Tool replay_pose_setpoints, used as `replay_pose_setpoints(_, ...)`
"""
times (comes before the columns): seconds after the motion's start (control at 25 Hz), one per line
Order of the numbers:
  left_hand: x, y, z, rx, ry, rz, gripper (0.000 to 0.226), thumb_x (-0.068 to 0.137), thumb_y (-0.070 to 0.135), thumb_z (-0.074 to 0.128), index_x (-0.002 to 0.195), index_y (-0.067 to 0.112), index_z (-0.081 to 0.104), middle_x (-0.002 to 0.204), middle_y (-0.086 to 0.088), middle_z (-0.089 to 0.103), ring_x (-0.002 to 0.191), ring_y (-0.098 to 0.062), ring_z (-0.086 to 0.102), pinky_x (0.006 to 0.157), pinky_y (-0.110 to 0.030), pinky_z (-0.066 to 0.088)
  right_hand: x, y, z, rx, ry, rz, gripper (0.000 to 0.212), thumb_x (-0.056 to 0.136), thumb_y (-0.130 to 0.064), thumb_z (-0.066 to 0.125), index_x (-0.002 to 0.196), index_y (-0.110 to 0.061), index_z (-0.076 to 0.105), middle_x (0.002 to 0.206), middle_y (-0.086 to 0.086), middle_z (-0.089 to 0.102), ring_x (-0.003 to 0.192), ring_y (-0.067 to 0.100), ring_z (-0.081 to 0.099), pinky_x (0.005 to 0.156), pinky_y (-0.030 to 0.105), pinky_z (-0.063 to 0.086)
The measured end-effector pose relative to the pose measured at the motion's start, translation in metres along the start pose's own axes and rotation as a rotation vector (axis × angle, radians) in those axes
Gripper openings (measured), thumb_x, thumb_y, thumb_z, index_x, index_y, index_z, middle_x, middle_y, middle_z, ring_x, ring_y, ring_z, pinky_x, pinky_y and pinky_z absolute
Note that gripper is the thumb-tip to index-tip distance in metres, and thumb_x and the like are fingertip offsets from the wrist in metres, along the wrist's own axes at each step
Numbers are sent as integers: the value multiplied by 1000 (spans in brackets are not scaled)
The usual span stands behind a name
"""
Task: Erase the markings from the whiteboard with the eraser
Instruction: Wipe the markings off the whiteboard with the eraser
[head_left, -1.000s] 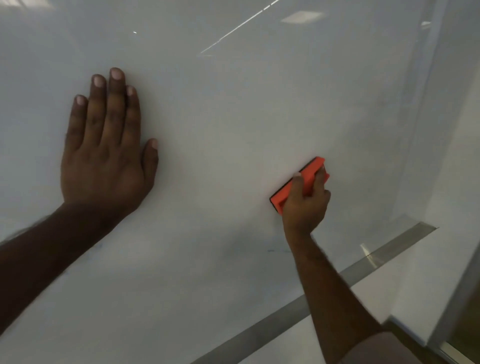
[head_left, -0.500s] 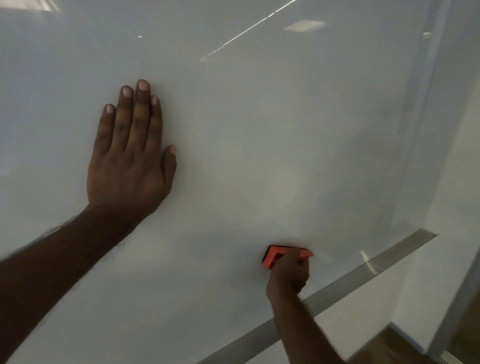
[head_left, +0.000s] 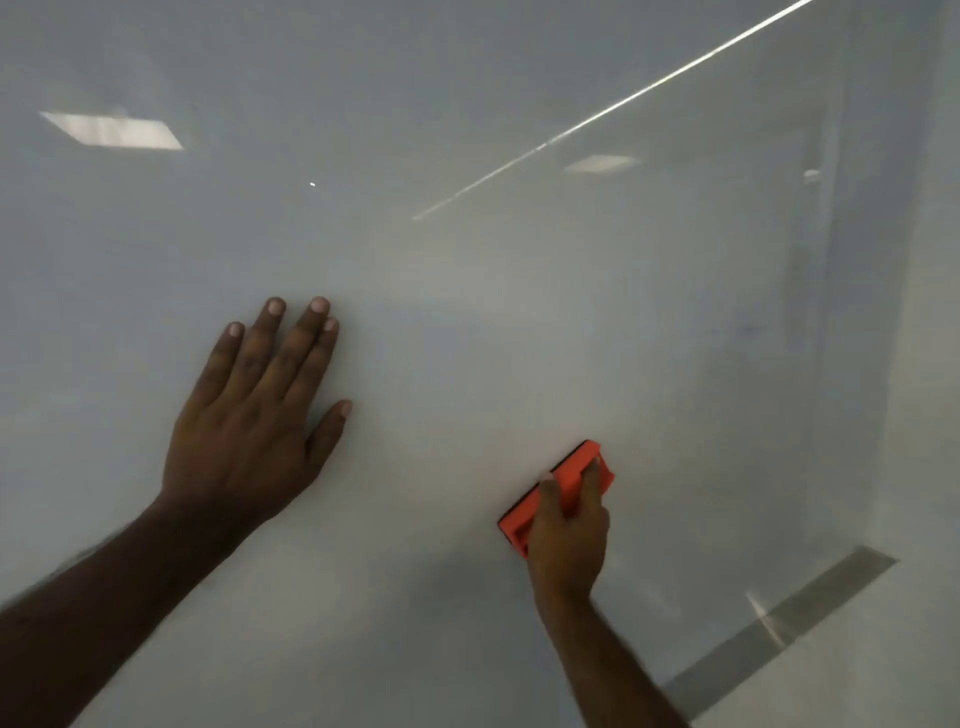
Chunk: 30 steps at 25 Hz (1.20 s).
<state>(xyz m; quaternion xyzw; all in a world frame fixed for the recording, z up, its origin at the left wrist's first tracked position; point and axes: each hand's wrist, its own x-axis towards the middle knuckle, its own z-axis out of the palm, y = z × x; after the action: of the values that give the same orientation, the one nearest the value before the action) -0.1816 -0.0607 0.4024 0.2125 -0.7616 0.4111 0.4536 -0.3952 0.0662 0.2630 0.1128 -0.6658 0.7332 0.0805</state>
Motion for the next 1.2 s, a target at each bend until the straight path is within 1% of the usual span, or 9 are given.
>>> replay_pose_setpoints(0.2,31,-39,-18,4,76,-110,74,100,49,35,158,4,26,167,-13,21,155,-32,19,127,-47,14,58,-110,9,-150,-81,-499,66,95,-32,61,154,-27,30,99,11,44,95,36,51,79,38,43)
replay_pose_setpoints(0.32,52,-59,-27,14,103,-185,76,99,50,33,158,2,25,167,-16,21,155,-31,19,127,-45,12,60,-154,19,-244,-87,-762,64,95,-46,47,154,-30,30,99,9,44,93,28,45,78,38,44)
replay_pose_setpoints(0.4,64,-76,-31,39,128,-203,76,99,49,34,158,2,26,167,-16,22,154,-31,21,127,-45,13,71,-174,23,-265,-61,-858,63,93,-50,40,152,-29,34,99,9,45,91,28,46,77,37,45)
replay_pose_setpoints(0.48,68,-93,-32,41,142,-216,77,98,51,33,158,3,26,167,-14,21,155,-30,20,126,-46,14,94,-190,23,-239,-2,-864,58,97,-44,46,151,-26,37,101,11,44,93,31,47,79,37,44)
replay_pose_setpoints(0.56,70,-103,-31,28,176,-235,78,97,51,33,158,4,26,168,-13,20,155,-29,18,125,-48,16,121,-211,19,-181,32,-762,59,98,-35,55,152,-24,35,108,14,42,100,34,48,85,38,45)
replay_pose_setpoints(0.68,70,-101,-24,36,220,-257,78,96,49,34,157,2,28,167,-14,20,154,-31,21,124,-52,20,146,-246,23,-141,93,-693,58,98,-32,56,151,-20,36,116,18,44,106,37,49,86,38,45)
replay_pose_setpoints(0.96,70,-99,-26,43,207,-239,76,97,47,34,155,-3,29,166,-18,23,153,-35,25,123,-54,24,127,-306,64,-48,199,-786,54,94,-28,60,145,-16,46,114,21,48,106,41,50,84,45,48)
replay_pose_setpoints(1.08,72,-98,-27,34,154,-246,78,98,48,31,157,-1,24,167,-17,19,154,-33,20,125,-51,19,70,-318,84,-38,171,-970,56,90,-29,62,143,-16,49,113,18,50,100,38,52,80,42,50)
replay_pose_setpoints(1.2,67,-103,-34,7,91,-224,79,98,51,30,158,1,20,168,-15,16,156,-31,17,128,-45,12,1,-305,92,-70,-116,-1283,58,93,-37,57,147,-19,43,119,14,48,100,31,51,83,40,50)
